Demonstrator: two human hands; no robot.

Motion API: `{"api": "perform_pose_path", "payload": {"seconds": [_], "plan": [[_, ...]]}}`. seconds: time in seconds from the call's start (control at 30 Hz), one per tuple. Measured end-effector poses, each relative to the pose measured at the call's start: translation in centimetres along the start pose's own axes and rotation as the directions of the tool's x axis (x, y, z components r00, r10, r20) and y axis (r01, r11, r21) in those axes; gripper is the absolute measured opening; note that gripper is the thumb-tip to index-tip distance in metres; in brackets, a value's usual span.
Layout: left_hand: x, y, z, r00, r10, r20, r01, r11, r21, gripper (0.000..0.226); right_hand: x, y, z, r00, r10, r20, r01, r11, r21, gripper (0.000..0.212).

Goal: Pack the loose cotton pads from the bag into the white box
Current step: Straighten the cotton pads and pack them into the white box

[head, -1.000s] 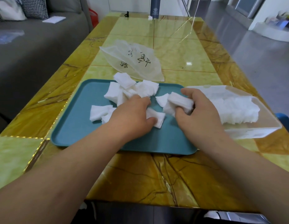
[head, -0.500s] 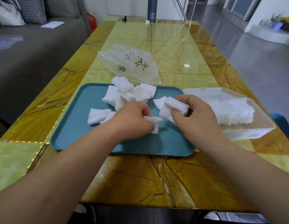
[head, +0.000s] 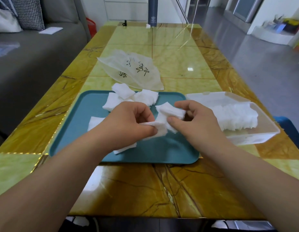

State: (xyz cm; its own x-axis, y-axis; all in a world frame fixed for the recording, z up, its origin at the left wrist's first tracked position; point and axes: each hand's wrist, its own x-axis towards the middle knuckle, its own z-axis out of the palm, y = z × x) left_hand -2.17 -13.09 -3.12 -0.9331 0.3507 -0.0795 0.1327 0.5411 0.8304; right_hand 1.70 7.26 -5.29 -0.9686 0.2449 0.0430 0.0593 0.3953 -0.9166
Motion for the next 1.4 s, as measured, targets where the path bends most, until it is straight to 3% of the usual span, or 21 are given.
{"api": "perform_pose_path", "payload": {"seconds": [0.07,0.2,0.4,0.53,0.73,0.9,1.0,1.07,1.13,1.27,1.4], "plan": [[-0.1,0.0,0.1,0.996,0.034,-0.082,-0.025,0.994,0.103,0.013,0.0,-0.1,0.1,1.000,0.009,0.013,-0.009,1.000,0.011,0.036],[-0.5,0.7,-0.2,0.997,0.078,0.027,-0.074,0.991,-0.112,0.008,0.1,-0.1,0.2,0.999,0.031,0.034,-0.031,1.000,0.003,0.035],[-0.1,0.4,-0.1,0.998,0.060,0.017,-0.057,0.986,-0.158,0.010,-0.1,-0.5,0.2,0.988,0.010,0.157,-0.029,0.993,0.117,0.028],[0.2,0.1,-0.1,0.998,0.034,-0.060,-0.042,0.989,-0.140,0.017,-0.4,-0.8,0.4,0.975,-0.033,0.218,0.001,0.990,0.145,0.029],[0.5,-0.5,0.0,0.997,0.046,-0.066,-0.053,0.993,-0.110,0.020,-0.2,-0.6,0.5,0.973,-0.020,0.231,-0.026,0.981,0.193,0.030],[0.8,-1.1,0.0,0.995,0.077,-0.067,-0.075,0.997,0.027,0.028,0.0,-0.2,0.4,0.958,-0.057,0.280,0.009,0.985,0.170,0.027],[1.0,-1.4,0.1,0.986,0.073,-0.152,-0.060,0.994,0.087,0.039,0.2,-0.2,0.0,0.923,-0.075,0.378,-0.025,0.967,0.252,0.043],[1.1,-1.5,0.2,0.983,0.061,-0.172,-0.043,0.993,0.110,0.043,0.2,0.0,0.1,0.909,-0.074,0.410,-0.005,0.982,0.188,0.061],[1.1,-1.5,0.3,0.986,0.086,-0.144,-0.068,0.990,0.127,0.040,0.0,0.2,0.7,0.933,-0.070,0.354,0.048,0.996,0.072,0.061],[1.2,-1.9,0.9,0.985,0.137,-0.105,-0.126,0.987,0.100,0.019,0.3,0.4,0.9,0.987,-0.030,0.160,0.025,0.999,0.033,0.031],[1.6,-1.9,2.1,0.980,0.155,-0.123,-0.114,0.950,0.289,0.020,0.7,-0.7,-0.2,0.994,-0.051,-0.093,0.052,0.999,0.007,0.027]]}}
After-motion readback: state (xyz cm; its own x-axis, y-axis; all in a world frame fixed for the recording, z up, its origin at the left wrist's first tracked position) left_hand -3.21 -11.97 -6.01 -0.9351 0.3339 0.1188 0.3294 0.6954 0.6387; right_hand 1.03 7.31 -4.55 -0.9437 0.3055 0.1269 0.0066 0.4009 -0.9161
